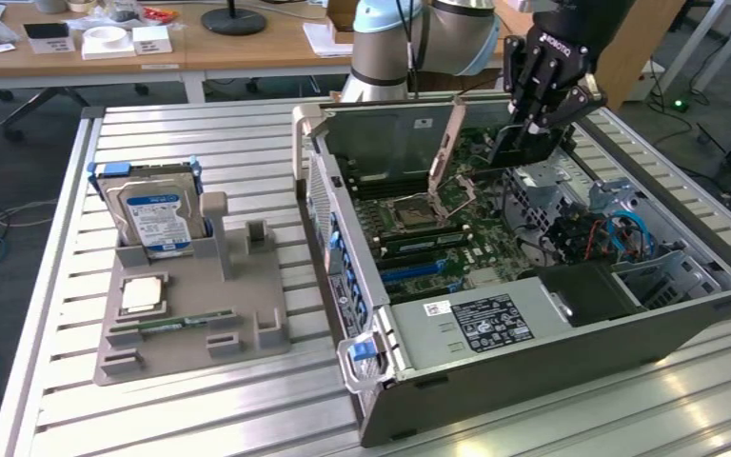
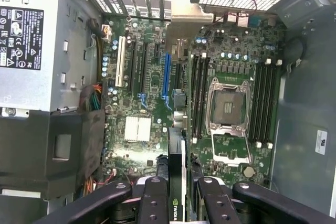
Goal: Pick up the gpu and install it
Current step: 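Insert the gpu into the slot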
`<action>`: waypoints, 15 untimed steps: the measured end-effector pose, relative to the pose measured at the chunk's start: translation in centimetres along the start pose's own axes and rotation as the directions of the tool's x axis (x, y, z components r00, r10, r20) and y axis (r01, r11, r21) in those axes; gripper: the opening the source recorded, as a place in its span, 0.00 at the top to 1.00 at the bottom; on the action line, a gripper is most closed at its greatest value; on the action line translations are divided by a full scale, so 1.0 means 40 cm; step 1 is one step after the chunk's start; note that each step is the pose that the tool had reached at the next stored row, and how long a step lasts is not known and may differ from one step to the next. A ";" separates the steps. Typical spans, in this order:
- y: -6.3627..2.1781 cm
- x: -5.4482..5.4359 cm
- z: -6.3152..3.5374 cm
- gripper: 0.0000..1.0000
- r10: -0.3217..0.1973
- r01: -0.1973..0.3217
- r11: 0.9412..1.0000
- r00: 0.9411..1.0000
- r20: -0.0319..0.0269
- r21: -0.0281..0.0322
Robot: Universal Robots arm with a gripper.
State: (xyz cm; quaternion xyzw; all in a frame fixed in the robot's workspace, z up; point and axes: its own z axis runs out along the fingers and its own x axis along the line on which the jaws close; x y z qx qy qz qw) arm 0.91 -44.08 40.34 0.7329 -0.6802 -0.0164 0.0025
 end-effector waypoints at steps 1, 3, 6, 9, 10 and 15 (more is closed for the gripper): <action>0.001 0.000 0.003 0.74 0.000 0.000 1.000 1.000 0.000 0.000; 0.001 0.000 0.005 0.74 0.000 0.000 1.000 1.000 0.000 0.000; 0.001 0.000 0.005 0.74 0.000 0.000 1.000 1.000 0.000 0.000; 0.004 0.000 0.010 0.74 0.000 0.000 1.000 1.000 0.000 0.004; 0.006 0.000 0.014 0.74 0.000 0.000 1.000 1.000 0.000 0.007; 0.018 -0.001 0.037 0.74 0.000 0.000 1.000 1.000 -0.001 0.012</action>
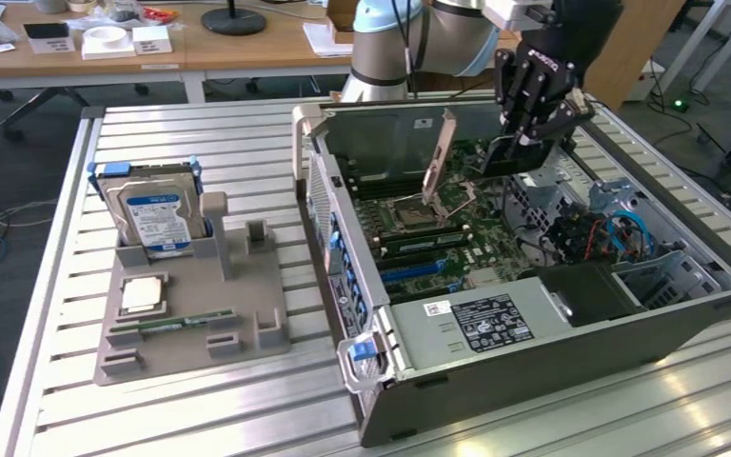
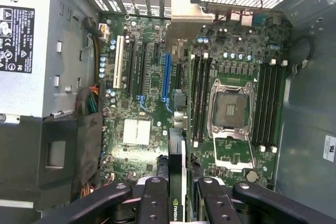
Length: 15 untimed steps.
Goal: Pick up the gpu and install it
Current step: 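Insert the gpu into the slot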
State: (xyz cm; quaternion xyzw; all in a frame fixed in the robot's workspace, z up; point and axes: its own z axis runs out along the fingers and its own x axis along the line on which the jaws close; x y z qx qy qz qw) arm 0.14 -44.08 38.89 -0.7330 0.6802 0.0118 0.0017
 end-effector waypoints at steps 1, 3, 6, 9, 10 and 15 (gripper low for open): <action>0.002 0.000 0.005 0.74 0.000 0.000 1.000 1.000 0.000 0.001; 0.006 0.000 0.012 0.74 0.000 0.000 1.000 1.000 0.000 0.001; 0.006 0.000 0.012 0.74 0.000 0.000 1.000 1.000 0.000 0.001; 0.006 0.000 0.012 0.74 0.000 0.000 1.000 1.000 0.000 0.001; 0.006 0.000 0.012 0.74 0.000 0.000 1.000 1.000 0.000 0.001; 0.006 0.000 0.021 0.74 0.000 0.000 1.000 1.000 0.000 0.001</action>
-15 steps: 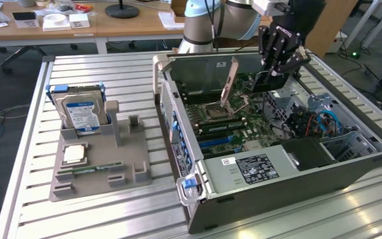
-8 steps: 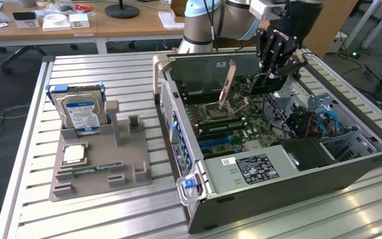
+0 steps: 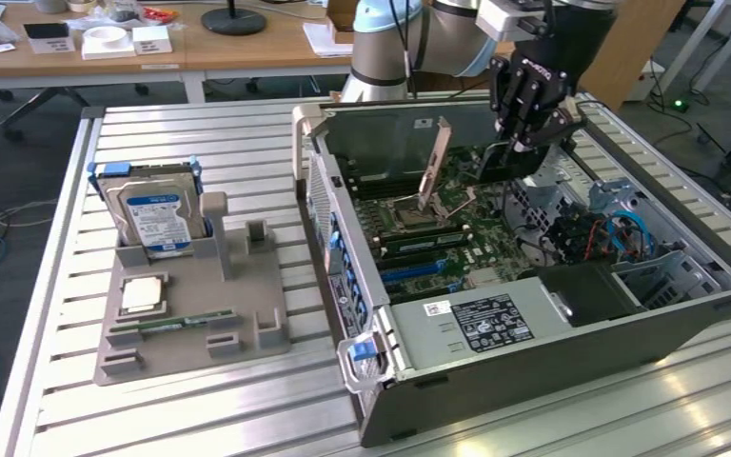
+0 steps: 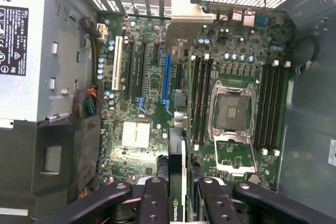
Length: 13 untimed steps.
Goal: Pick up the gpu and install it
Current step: 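Insert the gpu into the slot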
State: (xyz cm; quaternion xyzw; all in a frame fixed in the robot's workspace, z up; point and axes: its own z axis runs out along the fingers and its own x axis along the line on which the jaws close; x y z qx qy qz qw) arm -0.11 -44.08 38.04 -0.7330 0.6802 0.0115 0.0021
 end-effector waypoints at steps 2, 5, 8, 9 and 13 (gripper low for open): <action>0.000 0.000 0.009 0.74 0.000 0.000 1.000 1.000 0.000 0.000; 0.002 0.000 0.022 0.74 0.000 0.000 1.000 1.000 0.000 0.001; 0.003 0.000 0.034 0.74 0.000 0.000 1.000 1.000 0.000 0.002; 0.004 0.000 0.038 0.74 0.000 0.000 1.000 1.000 0.000 0.002; 0.004 0.000 0.045 0.74 0.000 0.000 1.000 1.000 0.000 0.002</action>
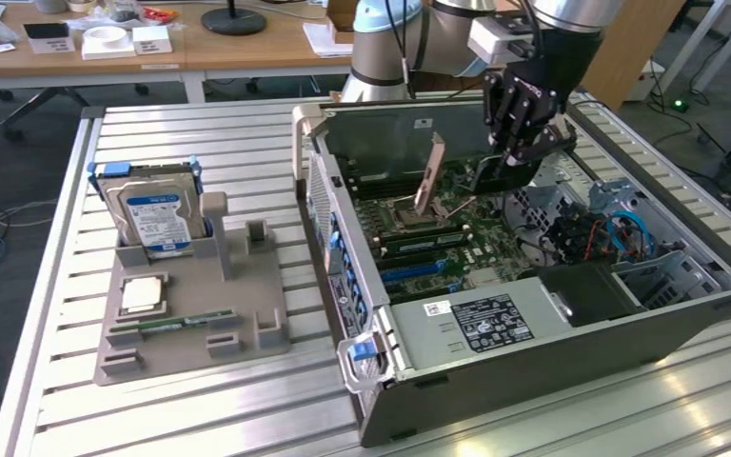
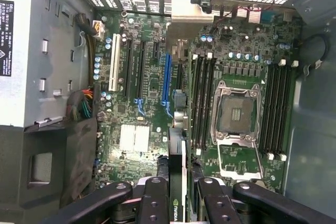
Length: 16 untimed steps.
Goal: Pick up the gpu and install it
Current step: 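Insert the gpu into the slot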
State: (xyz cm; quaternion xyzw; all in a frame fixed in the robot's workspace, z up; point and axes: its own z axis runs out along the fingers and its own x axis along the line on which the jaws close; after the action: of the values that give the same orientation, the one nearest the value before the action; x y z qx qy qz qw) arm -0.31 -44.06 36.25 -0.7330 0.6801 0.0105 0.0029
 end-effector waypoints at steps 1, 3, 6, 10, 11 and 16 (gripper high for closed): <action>0.001 0.000 0.001 0.74 0.000 0.000 1.000 1.000 0.000 0.000; 0.005 0.000 0.003 0.74 0.000 0.000 1.000 1.000 0.000 0.001; 0.018 -0.002 0.006 0.74 0.000 0.000 1.000 1.000 0.000 0.003; 0.035 -0.003 0.014 0.74 0.000 0.000 1.000 1.000 -0.001 0.011; 0.038 -0.003 0.017 0.74 0.000 0.000 1.000 1.000 -0.001 0.014; 0.045 -0.003 0.025 0.74 0.000 0.000 1.000 1.000 -0.002 0.021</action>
State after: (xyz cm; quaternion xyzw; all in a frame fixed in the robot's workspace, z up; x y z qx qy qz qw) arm -2.14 -44.05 35.27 -0.7331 0.6801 0.0027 0.0099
